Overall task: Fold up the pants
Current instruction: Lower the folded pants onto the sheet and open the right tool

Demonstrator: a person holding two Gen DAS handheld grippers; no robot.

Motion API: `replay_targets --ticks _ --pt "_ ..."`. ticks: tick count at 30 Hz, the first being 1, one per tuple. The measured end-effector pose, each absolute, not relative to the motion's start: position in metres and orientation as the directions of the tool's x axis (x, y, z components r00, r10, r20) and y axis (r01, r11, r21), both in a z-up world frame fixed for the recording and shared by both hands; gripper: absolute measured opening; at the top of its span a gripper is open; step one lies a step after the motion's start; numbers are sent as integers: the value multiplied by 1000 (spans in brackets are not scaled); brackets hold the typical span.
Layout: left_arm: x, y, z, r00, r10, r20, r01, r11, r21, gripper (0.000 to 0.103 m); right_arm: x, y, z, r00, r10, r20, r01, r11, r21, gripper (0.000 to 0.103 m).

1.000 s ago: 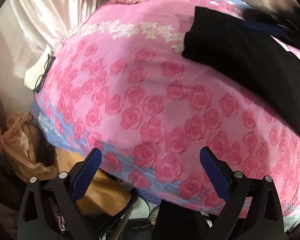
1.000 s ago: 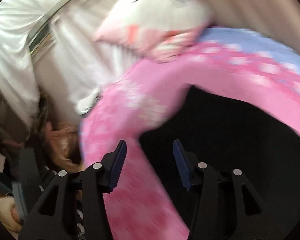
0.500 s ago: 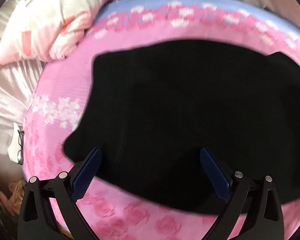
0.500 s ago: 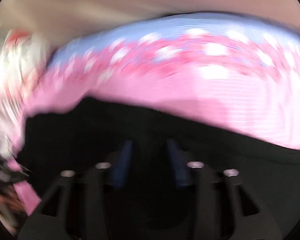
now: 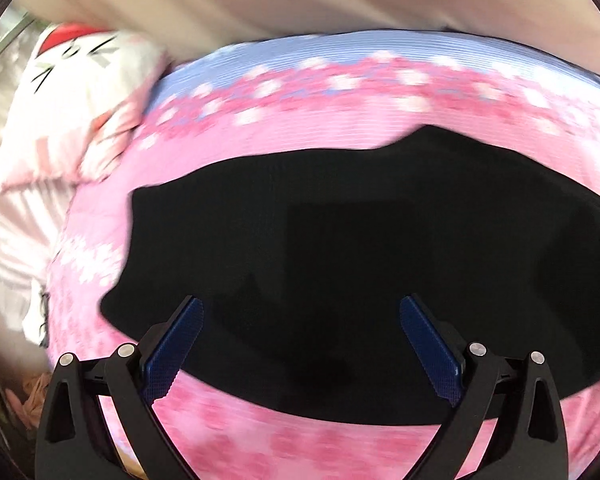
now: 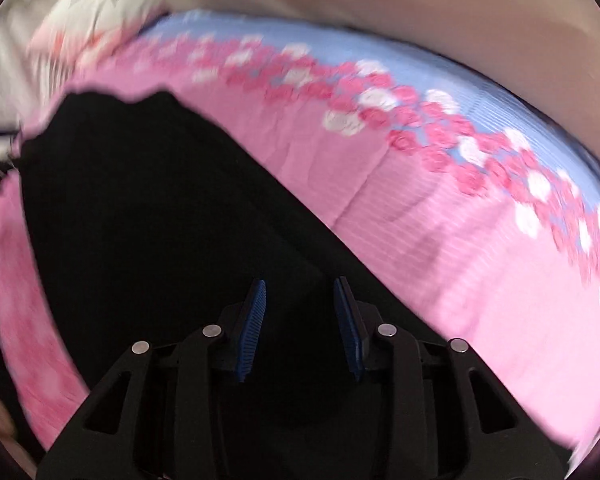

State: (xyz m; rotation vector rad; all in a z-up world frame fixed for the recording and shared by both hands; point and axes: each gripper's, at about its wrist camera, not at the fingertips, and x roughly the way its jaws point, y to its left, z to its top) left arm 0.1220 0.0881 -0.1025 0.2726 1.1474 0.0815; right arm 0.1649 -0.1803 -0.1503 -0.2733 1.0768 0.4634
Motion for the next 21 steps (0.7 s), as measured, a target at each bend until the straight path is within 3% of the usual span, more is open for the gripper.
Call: replay_targets --ticks 1,2,5,9,12,14,15,18,21 --pt "120 80 -103 412 193 -891 91 964 251 98 166 -183 -148 385 243 -890 -510 860 14 12" --pt "117 70 -103 413 184 -892 109 962 249 98 168 -183 -145 385 248 -889 -519 855 14 3" --pt "113 49 -103 422 177 -889 142 956 258 98 177 -191 -127 462 254 -850 -506 862 -17 3" --pt "113 22 -109 428 185 -884 178 943 283 98 186 -192 -146 438 253 -863 -472 881 19 5" --pt "112 2 -109 436 176 -883 188 941 281 98 165 -220 -117 503 319 -804 -365 921 137 19" --pt "111 -9 -109 441 162 -883 205 939 275 98 137 -252 -101 571 307 -761 -261 947 186 55" --pt "110 -17 -111 438 153 -886 222 936 272 98 117 -277 -97 604 265 -752 -171 964 202 60" --pt "109 -33 -117 430 154 -890 254 925 282 98 51 -363 -95 643 101 -759 119 966 229 61" --pt "104 -55 -119 426 126 -896 294 917 269 98 -1 -448 -104 579 -91 -810 368 916 160 61"
